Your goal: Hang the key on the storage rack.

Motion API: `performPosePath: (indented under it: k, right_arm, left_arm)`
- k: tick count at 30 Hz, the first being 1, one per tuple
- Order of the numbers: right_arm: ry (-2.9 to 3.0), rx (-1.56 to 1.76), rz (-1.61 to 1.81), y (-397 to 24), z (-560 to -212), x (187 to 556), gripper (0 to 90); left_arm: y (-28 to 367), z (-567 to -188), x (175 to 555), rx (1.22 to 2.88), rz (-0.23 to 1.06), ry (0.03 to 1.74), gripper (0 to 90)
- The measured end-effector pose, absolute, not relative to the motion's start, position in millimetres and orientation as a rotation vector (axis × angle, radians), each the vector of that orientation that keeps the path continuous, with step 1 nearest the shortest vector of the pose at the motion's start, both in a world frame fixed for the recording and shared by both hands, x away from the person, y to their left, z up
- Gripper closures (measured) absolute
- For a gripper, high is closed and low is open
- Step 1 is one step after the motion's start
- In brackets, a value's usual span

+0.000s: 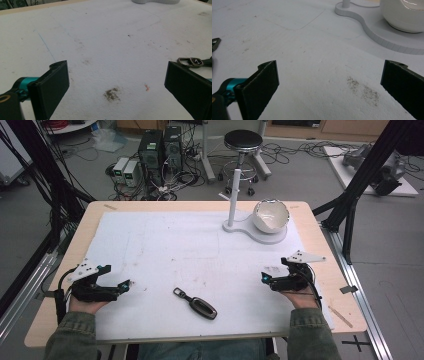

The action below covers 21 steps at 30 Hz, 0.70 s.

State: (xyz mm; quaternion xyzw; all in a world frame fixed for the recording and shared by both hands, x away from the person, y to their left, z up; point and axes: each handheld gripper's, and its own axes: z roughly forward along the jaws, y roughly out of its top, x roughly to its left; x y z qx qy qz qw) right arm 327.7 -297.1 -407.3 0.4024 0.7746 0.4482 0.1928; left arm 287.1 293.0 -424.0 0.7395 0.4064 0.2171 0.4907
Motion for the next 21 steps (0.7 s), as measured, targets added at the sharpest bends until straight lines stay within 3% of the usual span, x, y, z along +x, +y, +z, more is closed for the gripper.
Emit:
performPosePath:
  k: [21]
  right_arm:
    - [2.178, 1.159, 1.250, -298.5, -407.7, 325.8, 0.7]
  left_arm:
    - [292.2, -424.2, 288.5, 1.785, 0.525, 0.981, 6.2]
